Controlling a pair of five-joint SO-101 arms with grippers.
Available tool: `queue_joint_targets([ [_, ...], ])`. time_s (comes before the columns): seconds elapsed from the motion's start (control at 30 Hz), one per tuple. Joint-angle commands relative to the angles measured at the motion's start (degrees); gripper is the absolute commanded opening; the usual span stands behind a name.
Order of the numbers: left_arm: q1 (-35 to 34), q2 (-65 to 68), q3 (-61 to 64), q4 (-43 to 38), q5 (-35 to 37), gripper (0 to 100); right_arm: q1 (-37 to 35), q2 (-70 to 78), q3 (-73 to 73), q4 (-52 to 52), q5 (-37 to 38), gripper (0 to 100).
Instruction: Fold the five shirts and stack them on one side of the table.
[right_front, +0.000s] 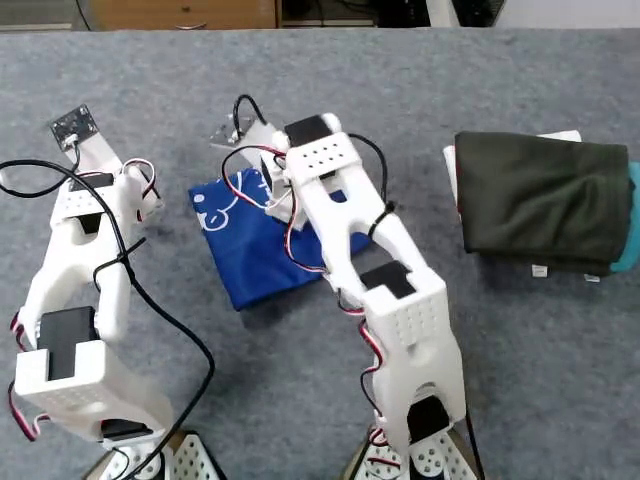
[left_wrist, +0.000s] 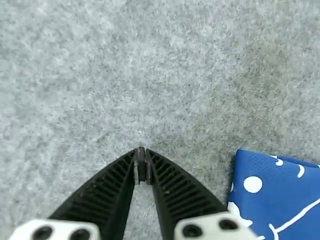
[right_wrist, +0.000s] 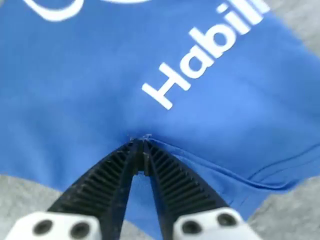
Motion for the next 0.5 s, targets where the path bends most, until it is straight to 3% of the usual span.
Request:
queue_joint_targets([
  [0.0,-0.5,-2.6,-0.7,-0.6,-0.4,2,5.5,-0.7,0.0,3.9,-0.3,0.3],
  [0.3,-0.5,-2.6,-0.7,-0.7,-0.4,2,25.1,-0.8,-1.2,11.5,9.5,0.2],
  [0.47,-0.5,-2.6,-0.7,-0.7,-0.4,2,26.8,-2.7,-10.1,17.7,9.6,0.2],
])
